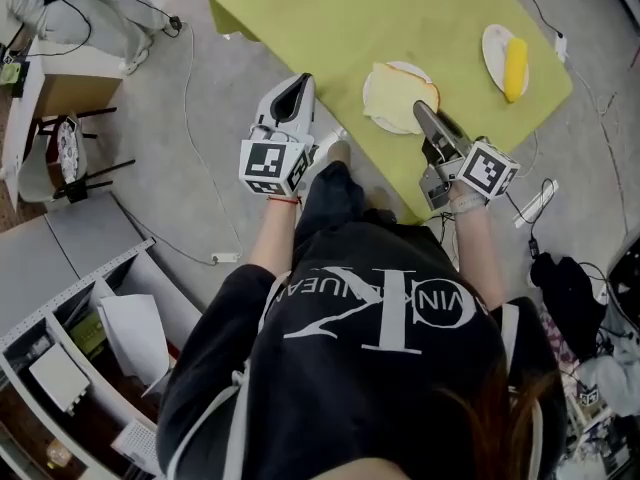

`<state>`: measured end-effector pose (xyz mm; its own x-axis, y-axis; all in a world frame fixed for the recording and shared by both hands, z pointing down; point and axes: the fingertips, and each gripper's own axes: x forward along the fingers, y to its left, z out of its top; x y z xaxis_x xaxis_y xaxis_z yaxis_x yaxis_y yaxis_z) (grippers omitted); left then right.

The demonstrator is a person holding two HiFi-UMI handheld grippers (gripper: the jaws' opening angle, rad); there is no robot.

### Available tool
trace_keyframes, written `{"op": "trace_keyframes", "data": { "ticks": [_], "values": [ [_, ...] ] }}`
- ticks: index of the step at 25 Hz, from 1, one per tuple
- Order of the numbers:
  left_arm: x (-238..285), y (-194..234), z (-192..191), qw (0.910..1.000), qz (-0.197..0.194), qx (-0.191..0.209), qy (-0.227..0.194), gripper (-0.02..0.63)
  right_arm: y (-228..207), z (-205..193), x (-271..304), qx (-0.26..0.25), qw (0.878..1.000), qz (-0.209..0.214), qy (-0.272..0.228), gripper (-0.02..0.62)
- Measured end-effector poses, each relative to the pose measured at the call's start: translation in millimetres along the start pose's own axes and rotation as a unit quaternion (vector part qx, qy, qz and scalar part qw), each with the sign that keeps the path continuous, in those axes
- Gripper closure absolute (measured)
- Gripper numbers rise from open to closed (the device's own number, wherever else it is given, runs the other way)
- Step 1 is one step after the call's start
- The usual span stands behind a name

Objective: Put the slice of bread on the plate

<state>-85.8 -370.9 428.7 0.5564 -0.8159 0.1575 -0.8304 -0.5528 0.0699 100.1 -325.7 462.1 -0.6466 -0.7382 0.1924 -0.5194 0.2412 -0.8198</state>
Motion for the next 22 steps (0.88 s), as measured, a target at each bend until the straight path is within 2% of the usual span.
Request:
{"op": "trace_keyframes", "data": {
  "ticks": [2,5,9,16,22],
  "values": [
    [6,-1,1,1.0000,-0.006,0.003,0.000,0.597,-10,-2,1,0.005,1.000,-0.020,0.007,0.502],
    [11,3,-2,1.0000,-0.007,0.001,0.002,0.597,-12,-3,6,0.013,1.000,-0.015,0.008,0.500],
    [16,8,-3,1.0000,-0.008,-0.002,0.004,0.597,-24,-2,6,0.010,0.999,-0.049,0.009,0.499],
    [19,9,-2,0.9999,-0.015,0.000,0.006,0.597,-36,-3,7,-0.060,0.993,-0.095,0.037,0.476],
    [16,12,-3,0.9999,-0.012,-0.002,0.007,0.597,-46,-5,5,-0.118,0.981,-0.137,0.064,0.451]
  ]
}}
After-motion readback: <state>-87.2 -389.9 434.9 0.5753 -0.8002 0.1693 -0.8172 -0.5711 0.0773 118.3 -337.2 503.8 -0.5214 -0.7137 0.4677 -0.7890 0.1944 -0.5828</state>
